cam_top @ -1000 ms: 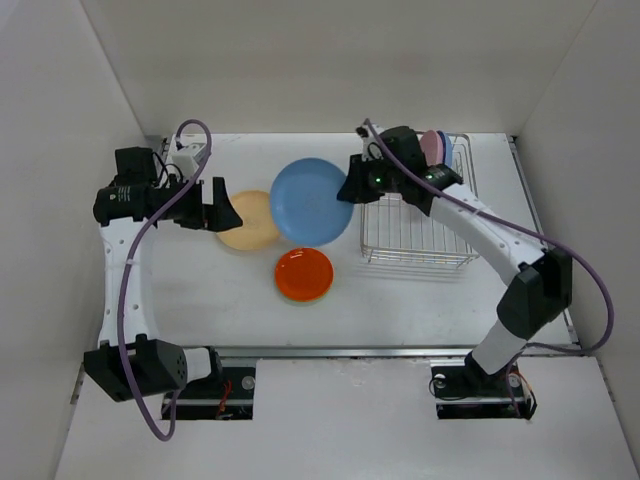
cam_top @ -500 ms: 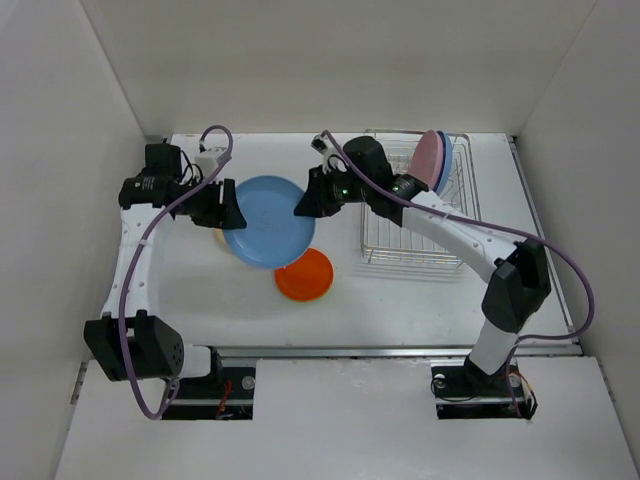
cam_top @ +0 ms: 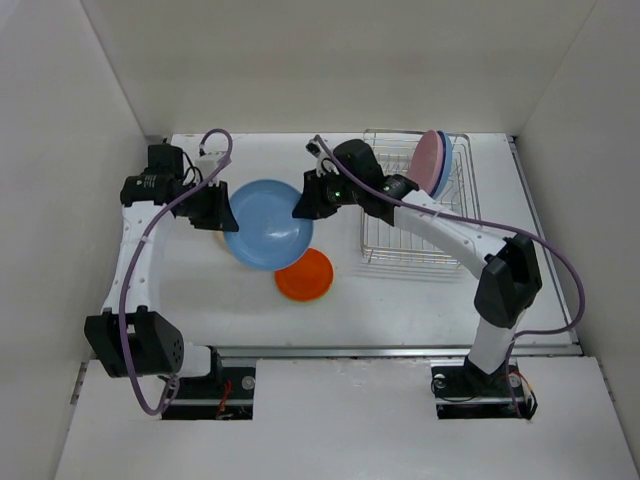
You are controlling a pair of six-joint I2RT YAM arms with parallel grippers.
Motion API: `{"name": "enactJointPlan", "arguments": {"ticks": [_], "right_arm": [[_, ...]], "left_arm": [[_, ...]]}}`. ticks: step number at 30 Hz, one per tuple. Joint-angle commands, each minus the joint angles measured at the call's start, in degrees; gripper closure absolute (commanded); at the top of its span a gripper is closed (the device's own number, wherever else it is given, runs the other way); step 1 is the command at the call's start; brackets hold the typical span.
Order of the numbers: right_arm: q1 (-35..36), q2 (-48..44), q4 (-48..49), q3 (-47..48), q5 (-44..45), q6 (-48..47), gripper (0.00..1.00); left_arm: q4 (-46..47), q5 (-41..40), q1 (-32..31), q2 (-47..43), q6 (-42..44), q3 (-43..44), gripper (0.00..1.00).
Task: Unload the plates from the dish rack
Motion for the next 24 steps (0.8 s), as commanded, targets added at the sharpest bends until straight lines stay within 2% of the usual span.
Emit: {"name": "enactJointPlan", "arguments": {"ticks": [1,7,10,13,16,18,22,24], "right_arm": [[0.52,-5.45,-1.73,3.8,7.04,0.34,1.0],[-0.01,-7.3,-5.07,3.97,15.48,-0.72,1.0],[-3.42,-7.31,-7.71,4.76,18.81,1.47,1.0],[-5.72,-7.92,-7.71,4.24,19.53,2.89,0.99],[-7.04,-9.15,-7.71,3.01,19.53,2.89,0.92],[-7.56,-8.54,-7.71,3.01,17.26,2.89,0.9],[-7.57,-6.27,-4.65,3.62,10.85,2.89,0.76],[-7.57,-5.2,-3.59,3.62,7.51,3.41,0.75]], "left_arm": [[-0.48,-6.49,-0.1,1.56,-0.31,2.37,1.0],[-1.63,-4.47,3.14,5.16,-0.83,5.27,1.0],[-1.63,-7.19,4.63,8.23,-1.53,6.67,1.0],[-2.33,-6.59,5.61,10.79,-1.54,7.91,1.0],[-2.86,-3.43,7.19,13.34,-1.54,7.91,1.0],[-3.47,-1.49,7.81,14.66,-1.54,9.14,1.0],[-4.09,4.92,7.81,14.66,-0.23,9.67,1.0],[-4.79,8.09,7.81,14.14,1.35,9.15,1.0]]}}
